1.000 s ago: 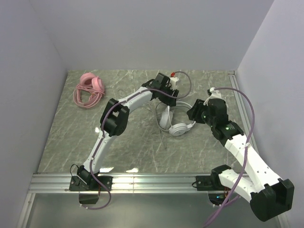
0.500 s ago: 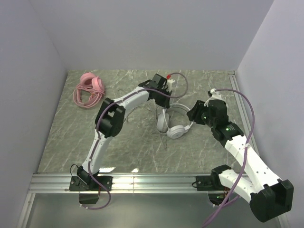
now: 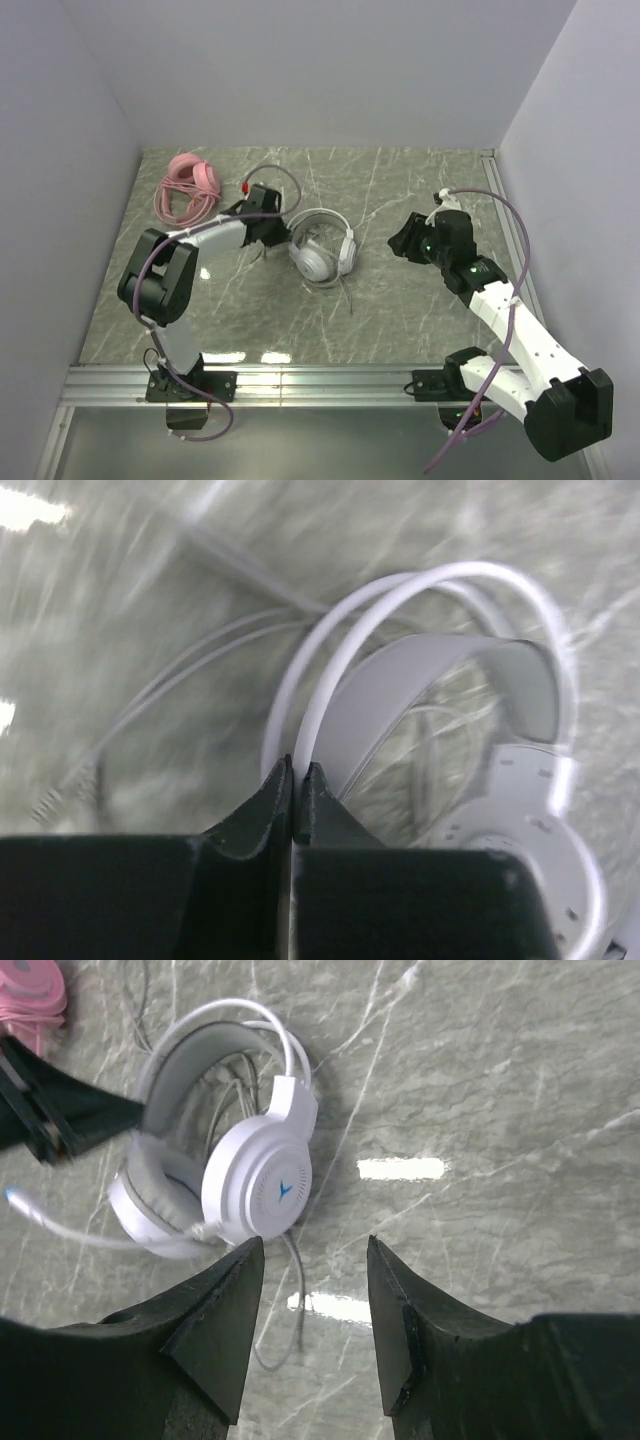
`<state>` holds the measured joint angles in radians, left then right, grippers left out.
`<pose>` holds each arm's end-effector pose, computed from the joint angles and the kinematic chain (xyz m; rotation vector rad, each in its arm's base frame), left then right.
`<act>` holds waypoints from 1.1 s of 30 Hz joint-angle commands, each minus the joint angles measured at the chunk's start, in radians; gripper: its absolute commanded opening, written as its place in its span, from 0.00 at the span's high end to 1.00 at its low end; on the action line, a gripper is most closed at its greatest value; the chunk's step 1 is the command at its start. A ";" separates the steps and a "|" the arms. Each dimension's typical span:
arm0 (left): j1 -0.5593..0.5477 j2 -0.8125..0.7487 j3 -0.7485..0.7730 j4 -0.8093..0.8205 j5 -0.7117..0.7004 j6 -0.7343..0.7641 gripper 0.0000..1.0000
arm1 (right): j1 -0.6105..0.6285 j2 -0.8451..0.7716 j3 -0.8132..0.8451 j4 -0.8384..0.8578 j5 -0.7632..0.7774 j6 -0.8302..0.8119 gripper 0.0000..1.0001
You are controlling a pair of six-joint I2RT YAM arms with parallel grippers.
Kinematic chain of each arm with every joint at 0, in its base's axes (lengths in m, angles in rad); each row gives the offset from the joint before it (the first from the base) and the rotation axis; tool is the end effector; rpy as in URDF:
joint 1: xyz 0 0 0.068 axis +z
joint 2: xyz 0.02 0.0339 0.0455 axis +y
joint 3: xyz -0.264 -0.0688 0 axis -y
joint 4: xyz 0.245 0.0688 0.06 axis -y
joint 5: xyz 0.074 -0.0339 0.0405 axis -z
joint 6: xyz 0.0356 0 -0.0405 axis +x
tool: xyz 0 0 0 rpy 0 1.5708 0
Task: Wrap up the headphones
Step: Grab headphones with the left arm
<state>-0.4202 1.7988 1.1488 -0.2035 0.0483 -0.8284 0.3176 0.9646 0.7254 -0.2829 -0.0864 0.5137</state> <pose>0.3490 -0.1578 0.1876 -0.4886 2.4731 -0.6017 0.2049 0.0706 0.2761 0.1567 2.1406 0.5859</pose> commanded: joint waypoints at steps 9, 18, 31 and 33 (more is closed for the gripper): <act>-0.126 -0.205 -0.162 -0.008 -0.288 -0.251 0.56 | 0.026 0.016 -0.041 0.136 -0.187 -0.041 0.46; -0.114 -0.272 -0.109 -0.091 -0.317 -0.035 0.19 | 0.090 0.020 -0.020 0.169 -0.182 -0.061 0.44; 0.023 -0.069 0.159 0.001 0.018 0.475 0.25 | 0.092 0.036 0.051 0.140 -0.228 -0.106 0.45; 0.023 0.008 0.219 -0.033 0.091 0.518 0.26 | 0.092 0.028 0.052 0.131 -0.227 -0.112 0.45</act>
<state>-0.3908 1.7378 1.2903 -0.2428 0.0132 -0.4633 0.4034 1.0100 0.7284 -0.1509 -0.2989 0.4339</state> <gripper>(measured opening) 0.742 0.548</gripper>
